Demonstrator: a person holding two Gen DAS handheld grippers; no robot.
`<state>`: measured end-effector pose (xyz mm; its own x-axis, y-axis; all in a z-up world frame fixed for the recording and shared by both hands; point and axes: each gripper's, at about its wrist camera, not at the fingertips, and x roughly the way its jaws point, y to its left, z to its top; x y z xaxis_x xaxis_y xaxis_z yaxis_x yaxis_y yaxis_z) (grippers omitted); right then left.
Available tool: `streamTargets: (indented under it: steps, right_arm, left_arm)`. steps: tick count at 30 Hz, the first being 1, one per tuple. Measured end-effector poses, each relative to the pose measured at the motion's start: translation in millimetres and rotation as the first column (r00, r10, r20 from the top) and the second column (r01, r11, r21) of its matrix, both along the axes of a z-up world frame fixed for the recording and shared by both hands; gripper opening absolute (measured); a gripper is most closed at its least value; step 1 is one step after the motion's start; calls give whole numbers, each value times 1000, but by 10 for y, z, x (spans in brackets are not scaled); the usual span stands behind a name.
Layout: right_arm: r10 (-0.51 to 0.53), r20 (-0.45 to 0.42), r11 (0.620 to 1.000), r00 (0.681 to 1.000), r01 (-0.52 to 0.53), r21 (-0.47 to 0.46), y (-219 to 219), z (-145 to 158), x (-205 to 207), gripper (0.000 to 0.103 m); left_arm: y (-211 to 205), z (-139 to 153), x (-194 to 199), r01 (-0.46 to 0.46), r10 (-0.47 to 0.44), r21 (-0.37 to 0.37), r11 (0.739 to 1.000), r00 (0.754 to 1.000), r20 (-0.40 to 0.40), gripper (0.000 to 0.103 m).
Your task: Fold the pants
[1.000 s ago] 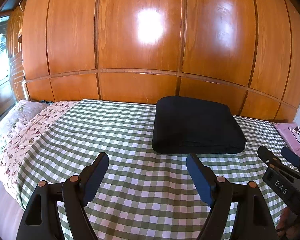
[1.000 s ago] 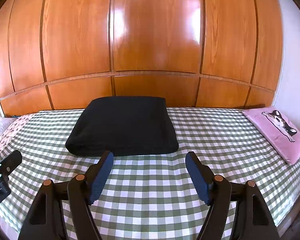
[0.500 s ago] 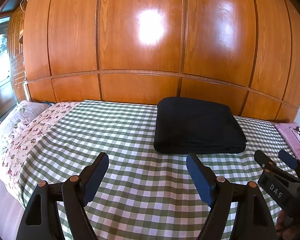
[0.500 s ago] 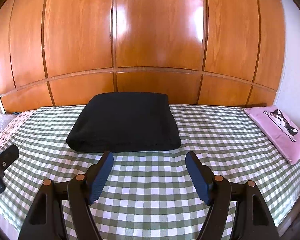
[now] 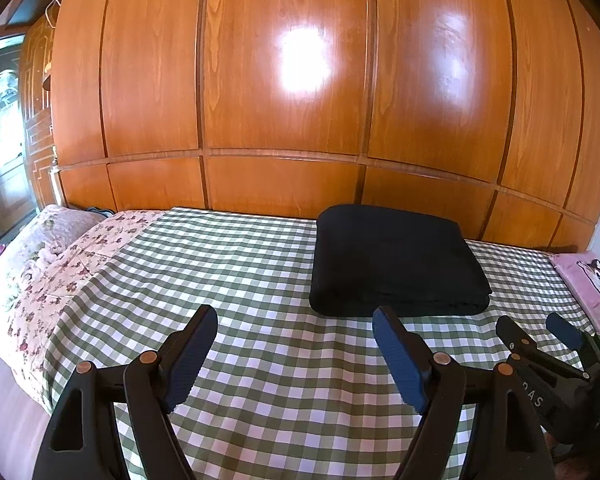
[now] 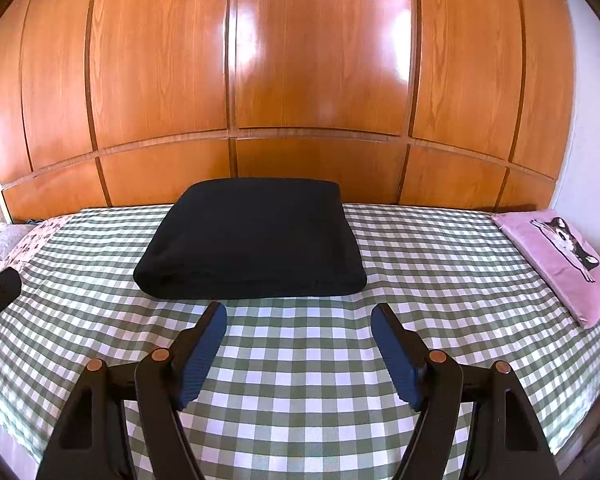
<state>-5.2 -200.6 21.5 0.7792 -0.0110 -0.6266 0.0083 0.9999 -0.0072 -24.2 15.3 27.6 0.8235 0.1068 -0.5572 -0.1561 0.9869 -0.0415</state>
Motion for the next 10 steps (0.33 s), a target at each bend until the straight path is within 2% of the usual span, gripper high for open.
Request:
streamTargets:
  steps: [7,10]
  right_arm:
    - [-5,-17,1000,1000,5,-1,-29,-65,37,75]
    - [-10,-30,1000,1000,10,6,-77,-107,69,75]
  left_arm:
    - [-8,-33,20,3,-3,6,1000,1000,2,78]
    - [8,-86,71,8,-8,-10,1000,1000,-24,77]
